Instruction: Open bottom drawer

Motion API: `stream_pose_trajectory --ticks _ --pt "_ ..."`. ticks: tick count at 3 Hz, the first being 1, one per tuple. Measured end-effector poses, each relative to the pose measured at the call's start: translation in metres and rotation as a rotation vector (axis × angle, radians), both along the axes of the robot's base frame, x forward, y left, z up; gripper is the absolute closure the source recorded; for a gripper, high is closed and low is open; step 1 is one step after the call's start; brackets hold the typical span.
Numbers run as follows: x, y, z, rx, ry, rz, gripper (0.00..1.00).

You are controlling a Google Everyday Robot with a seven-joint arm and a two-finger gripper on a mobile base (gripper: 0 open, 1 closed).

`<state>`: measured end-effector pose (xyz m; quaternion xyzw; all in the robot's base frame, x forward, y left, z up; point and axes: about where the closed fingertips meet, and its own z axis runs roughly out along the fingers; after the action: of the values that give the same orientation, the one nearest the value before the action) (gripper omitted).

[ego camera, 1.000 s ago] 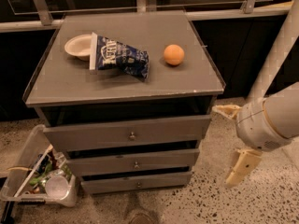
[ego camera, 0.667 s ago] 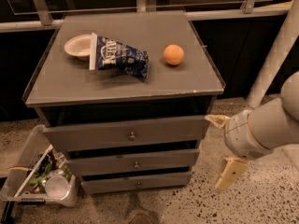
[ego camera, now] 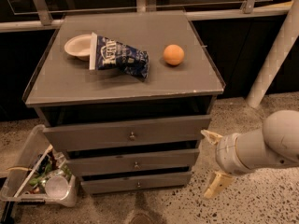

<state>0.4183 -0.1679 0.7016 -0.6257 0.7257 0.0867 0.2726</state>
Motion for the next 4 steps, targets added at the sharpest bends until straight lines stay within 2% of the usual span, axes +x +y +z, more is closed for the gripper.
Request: stream_pose_trajectory --ticks 1,3,4 --pt "0.013 -0.008 -0.051 0.024 -0.028 -0.042 0.0" --pt "0.011 0.0 -0.052 0.018 -0.031 -0.021 0.0" --pt "0.012 0.018 -0.072 0.068 -0.025 0.013 0.0"
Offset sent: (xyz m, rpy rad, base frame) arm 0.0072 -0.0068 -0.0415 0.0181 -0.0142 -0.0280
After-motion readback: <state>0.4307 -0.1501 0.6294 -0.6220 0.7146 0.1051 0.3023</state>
